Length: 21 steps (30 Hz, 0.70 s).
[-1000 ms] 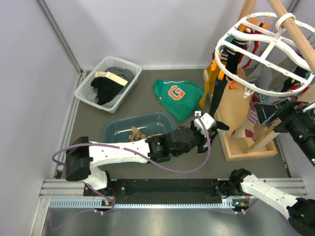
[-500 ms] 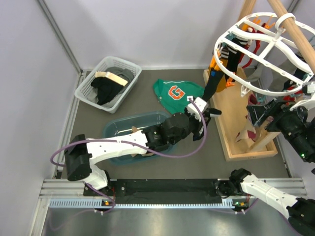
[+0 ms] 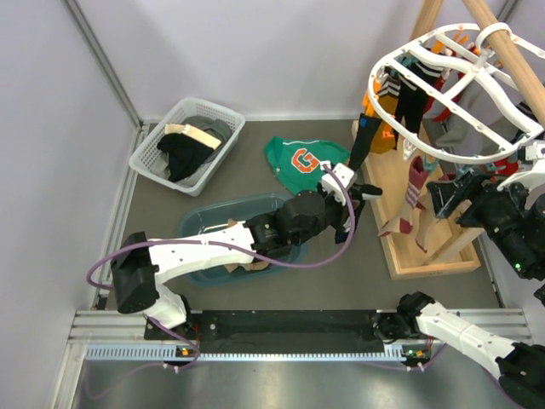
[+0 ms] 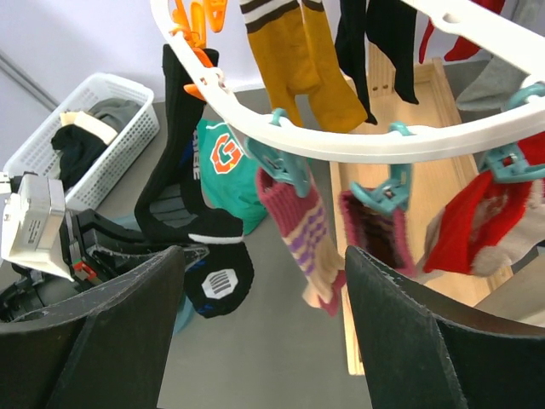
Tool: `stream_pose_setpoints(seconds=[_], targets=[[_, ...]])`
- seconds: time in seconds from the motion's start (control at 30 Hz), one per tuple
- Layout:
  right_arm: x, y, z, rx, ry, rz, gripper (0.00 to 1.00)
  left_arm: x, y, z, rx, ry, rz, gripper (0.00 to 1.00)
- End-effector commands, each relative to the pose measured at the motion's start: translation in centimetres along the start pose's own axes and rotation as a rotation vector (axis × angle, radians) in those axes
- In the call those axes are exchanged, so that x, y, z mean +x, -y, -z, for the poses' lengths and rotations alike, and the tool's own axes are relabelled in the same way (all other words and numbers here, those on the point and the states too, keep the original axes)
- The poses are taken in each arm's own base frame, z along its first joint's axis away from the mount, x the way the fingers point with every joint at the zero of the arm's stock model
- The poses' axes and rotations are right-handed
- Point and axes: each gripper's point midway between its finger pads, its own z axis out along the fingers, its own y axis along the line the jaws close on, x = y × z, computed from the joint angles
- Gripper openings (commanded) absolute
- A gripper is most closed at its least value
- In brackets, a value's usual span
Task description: Remove the socks clipped to the hanger
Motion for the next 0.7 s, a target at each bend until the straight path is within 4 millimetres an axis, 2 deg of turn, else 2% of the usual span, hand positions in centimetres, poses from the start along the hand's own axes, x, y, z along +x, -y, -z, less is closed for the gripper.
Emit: stream_pose_setpoints(seconds=[0.0,0.27,0.5,0.67], targets=[[-0.9,0.2,0.0,0.016,0.036,-0.024,0.75,-4.0,-0.2,0.6,0.010,0.090,0.055,0.03],[-0.7,-0.6,-0.8,0.000,0.035,-0.050,0.73,-3.4,-1.0,1.6,-0.006,0.079,0.045,0.03],[-0.9,-0.7,-1.3,0.010,0.042,-0.058,0.72,-3.6,-1.8,1.9,-0.020,0.077,0.049,0.03],[-0.6,-1.2,-1.7,-0.003,0.020,-0.050,0.68,-3.5,-1.6,1.5,-0.001,0.068,0.050,0.04]])
